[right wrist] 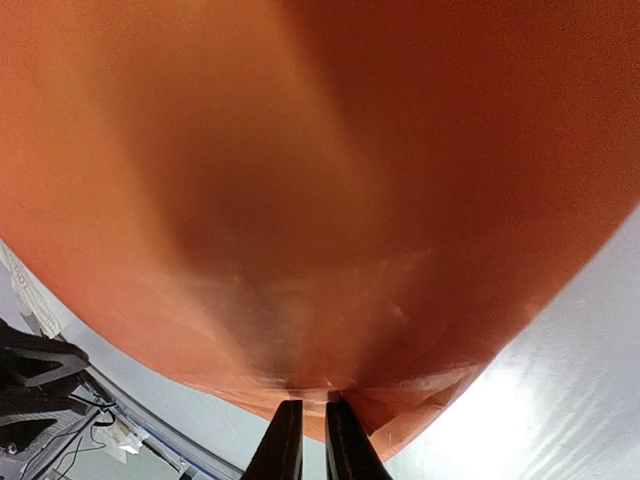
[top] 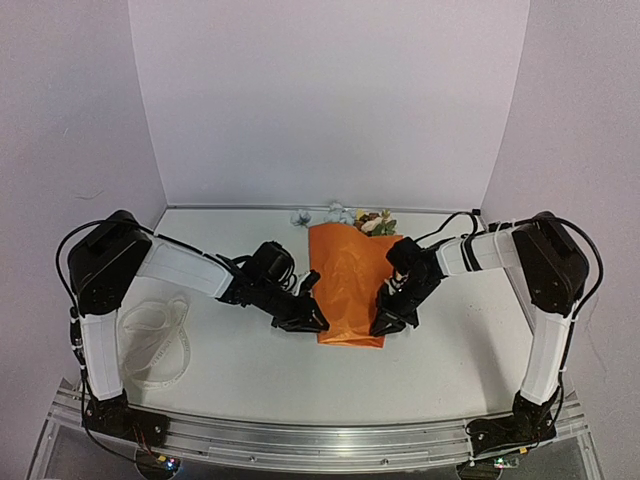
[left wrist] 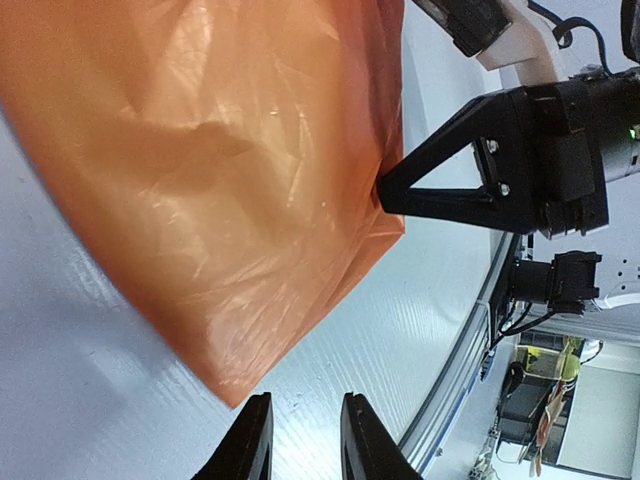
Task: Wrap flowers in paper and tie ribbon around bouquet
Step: Press the fold line on the folded bouquet, then pick up the ribbon from the corner of the board.
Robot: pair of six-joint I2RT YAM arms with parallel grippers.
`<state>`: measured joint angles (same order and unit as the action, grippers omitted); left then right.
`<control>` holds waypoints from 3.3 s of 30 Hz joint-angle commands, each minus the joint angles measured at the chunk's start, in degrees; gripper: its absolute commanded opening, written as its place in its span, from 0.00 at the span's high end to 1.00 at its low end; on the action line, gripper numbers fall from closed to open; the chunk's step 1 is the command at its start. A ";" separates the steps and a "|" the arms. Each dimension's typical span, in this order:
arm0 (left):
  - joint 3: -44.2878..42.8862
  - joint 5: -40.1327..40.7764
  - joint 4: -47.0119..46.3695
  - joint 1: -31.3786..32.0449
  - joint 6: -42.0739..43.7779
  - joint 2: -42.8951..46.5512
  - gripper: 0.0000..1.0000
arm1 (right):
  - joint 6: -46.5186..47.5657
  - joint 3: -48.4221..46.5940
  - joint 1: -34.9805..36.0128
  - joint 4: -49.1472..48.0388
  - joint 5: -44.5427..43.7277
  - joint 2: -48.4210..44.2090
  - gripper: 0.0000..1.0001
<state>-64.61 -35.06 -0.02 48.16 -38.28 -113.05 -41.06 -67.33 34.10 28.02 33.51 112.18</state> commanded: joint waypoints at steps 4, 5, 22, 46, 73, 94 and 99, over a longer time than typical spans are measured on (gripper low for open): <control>3.43 3.26 -2.50 -2.67 -3.25 5.62 0.74 | 6.00 -7.37 -1.53 10.98 -2.74 1.76 0.90; 3.89 3.87 -2.66 -3.01 -3.41 6.07 0.74 | 5.71 -7.65 -1.51 11.04 -2.02 1.47 0.90; 7.73 11.65 -1.18 -5.88 -3.80 13.37 0.66 | 3.45 -7.45 2.91 9.95 -0.11 -10.58 0.85; 10.65 14.84 -0.60 -7.64 -4.04 17.65 0.61 | 3.65 -8.15 3.30 9.95 -0.11 -11.86 0.76; 23.48 61.98 31.98 -19.19 -22.75 42.76 0.35 | 6.44 -8.29 4.40 10.63 0.18 -20.50 0.60; 26.08 53.31 18.60 -31.32 -18.00 28.87 0.69 | 7.73 -2.76 4.42 10.47 -0.75 -25.21 0.60; 25.85 52.34 18.07 -31.29 -15.14 31.70 0.99 | 7.84 -2.02 4.42 10.54 -1.50 -26.18 0.60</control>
<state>-38.61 18.08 20.37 17.04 -56.11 -84.15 -34.24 -69.62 38.28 38.66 33.39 88.71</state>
